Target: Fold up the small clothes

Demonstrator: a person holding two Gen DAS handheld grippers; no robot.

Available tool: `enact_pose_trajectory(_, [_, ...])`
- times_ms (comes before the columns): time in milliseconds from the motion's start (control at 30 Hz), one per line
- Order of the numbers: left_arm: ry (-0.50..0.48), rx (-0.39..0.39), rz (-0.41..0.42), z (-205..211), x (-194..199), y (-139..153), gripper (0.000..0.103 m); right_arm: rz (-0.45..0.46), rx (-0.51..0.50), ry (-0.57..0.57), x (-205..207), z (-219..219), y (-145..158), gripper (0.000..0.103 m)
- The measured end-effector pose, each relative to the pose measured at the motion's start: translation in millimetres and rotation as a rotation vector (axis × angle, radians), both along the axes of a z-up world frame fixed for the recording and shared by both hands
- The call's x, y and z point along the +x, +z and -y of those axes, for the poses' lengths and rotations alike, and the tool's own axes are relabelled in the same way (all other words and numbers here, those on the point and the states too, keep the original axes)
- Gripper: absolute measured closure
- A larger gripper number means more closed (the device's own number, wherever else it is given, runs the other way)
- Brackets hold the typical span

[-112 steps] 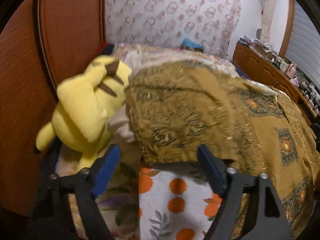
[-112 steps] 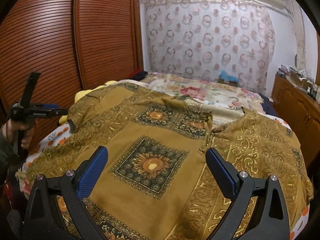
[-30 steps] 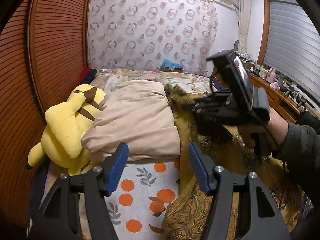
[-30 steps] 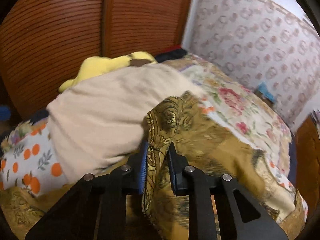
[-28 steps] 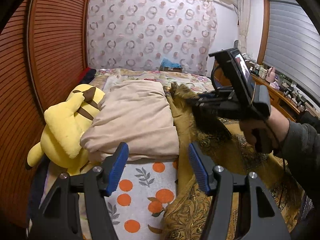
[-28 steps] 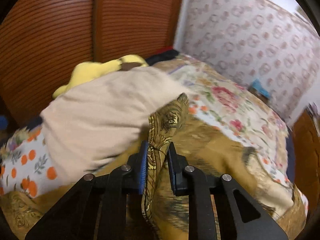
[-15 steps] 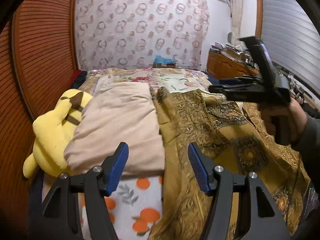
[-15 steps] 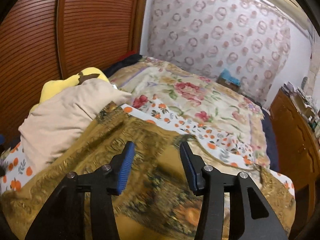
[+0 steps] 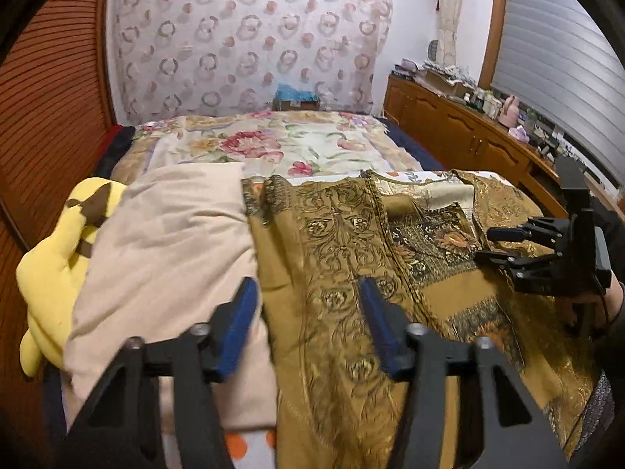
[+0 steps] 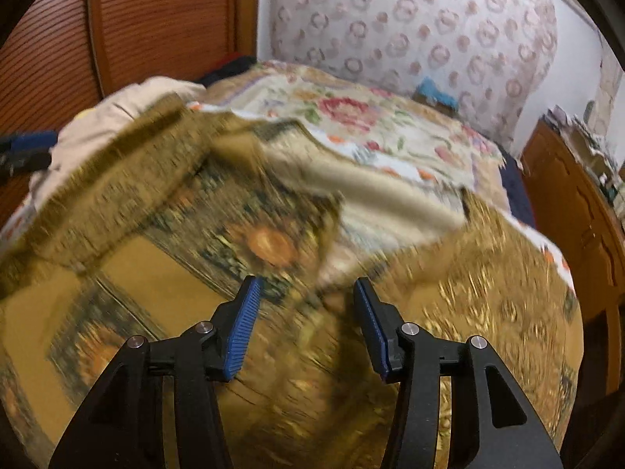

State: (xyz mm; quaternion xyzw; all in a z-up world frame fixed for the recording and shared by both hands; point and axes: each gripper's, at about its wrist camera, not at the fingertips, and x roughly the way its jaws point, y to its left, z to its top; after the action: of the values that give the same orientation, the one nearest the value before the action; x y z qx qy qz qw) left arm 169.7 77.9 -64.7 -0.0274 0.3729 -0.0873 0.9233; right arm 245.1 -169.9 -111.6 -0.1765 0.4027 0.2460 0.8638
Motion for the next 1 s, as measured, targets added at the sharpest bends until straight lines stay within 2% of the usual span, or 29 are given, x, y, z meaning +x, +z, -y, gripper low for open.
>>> enact_pose_trajectory(67, [-0.008, 0.005, -0.020, 3, 13, -3, 0.071, -0.015, 0.031, -0.001, 1, 9, -1, 0.052])
enact_pose_trajectory(267, [0.011, 0.060, -0.088, 8, 47, -15, 0.072, -0.013, 0.052, 0.000, -3, 13, -2, 0.050])
enact_pose_trajectory(467, [0.028, 0.101, -0.130, 6, 64, -27, 0.074, -0.008, 0.047, -0.005, 1, 13, -2, 0.047])
enact_pose_trajectory(500, [0.026, 0.101, -0.132, 3, 64, -27, 0.081, -0.007, 0.046, -0.006, 1, 13, -2, 0.047])
enact_pose_trajectory(533, [0.027, 0.100, -0.133, 2, 64, -27, 0.099, -0.008, 0.046, -0.006, 1, 13, -2, 0.046])
enact_pose_trajectory(600, [0.028, 0.094, -0.117, 0, 61, -22, 0.102, -0.011, 0.050, -0.007, 2, 12, -3, 0.046])
enact_pose_trajectory(800, [0.099, 0.064, 0.043, -24, 35, 25, 0.103, -0.013, 0.053, -0.008, 2, 13, -3, 0.046])
enact_pose_trajectory(867, [0.131, 0.064, 0.060, -38, 32, 35, 0.103, -0.013, 0.054, -0.007, 2, 13, -3, 0.046])
enact_pose_trajectory(1000, [0.183, 0.099, 0.056, -59, 32, 32, 0.102, -0.013, 0.054, -0.007, 3, 14, -3, 0.045])
